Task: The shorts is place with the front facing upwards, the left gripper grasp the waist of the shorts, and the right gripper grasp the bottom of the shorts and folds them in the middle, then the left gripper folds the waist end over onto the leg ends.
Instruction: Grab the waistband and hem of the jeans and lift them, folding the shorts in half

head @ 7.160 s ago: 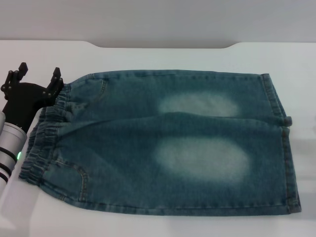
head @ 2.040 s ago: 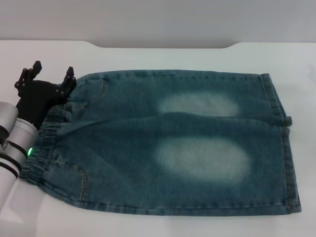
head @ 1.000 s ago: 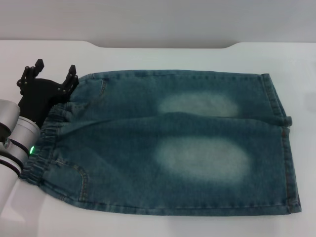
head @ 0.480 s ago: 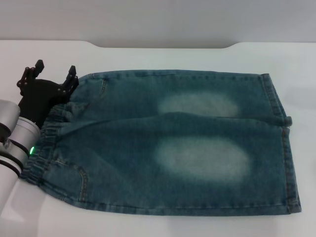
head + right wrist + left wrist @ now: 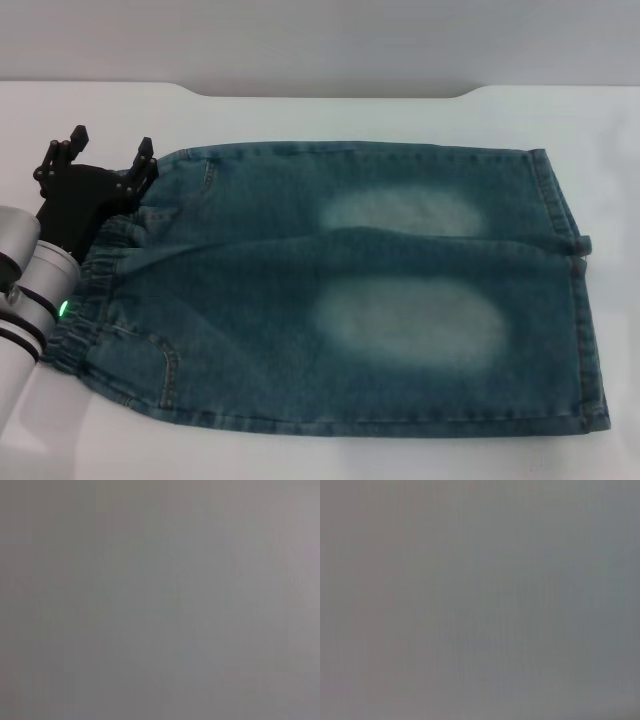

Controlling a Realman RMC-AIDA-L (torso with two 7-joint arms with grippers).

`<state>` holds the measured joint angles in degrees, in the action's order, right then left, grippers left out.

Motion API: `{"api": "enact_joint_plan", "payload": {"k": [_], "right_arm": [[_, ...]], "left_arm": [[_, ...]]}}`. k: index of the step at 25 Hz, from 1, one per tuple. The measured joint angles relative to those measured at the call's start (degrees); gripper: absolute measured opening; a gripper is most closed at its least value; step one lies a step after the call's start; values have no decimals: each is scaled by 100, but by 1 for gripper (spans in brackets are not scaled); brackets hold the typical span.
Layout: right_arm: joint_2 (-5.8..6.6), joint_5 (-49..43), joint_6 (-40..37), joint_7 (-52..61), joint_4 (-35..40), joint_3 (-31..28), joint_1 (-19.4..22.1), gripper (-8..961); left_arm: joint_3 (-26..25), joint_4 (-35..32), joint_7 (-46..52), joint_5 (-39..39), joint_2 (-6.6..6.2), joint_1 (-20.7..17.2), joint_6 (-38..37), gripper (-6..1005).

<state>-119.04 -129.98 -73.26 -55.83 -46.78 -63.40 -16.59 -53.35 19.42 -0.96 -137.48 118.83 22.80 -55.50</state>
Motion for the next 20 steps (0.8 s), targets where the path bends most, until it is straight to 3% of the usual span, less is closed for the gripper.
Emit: {"api": "enact_joint_plan", "payload": {"k": [5,9,13,20], "right_arm": [[-15,-225,-959,2331,1001,538,-1,773],[-20,-77,-758,2513,889,743,169,773],[9,83,-64,2618,467,845,417,773],[-3,242,96,3169,585,1305,540,773]], "left_arm": [[10,0,0,-6,0,-6,-22,788],[44,0,0,-8,0,21,-22,788],[52,0,0,-6,0,48,-33,787],[61,47,0,-2,-2,49,-24,787]]}}
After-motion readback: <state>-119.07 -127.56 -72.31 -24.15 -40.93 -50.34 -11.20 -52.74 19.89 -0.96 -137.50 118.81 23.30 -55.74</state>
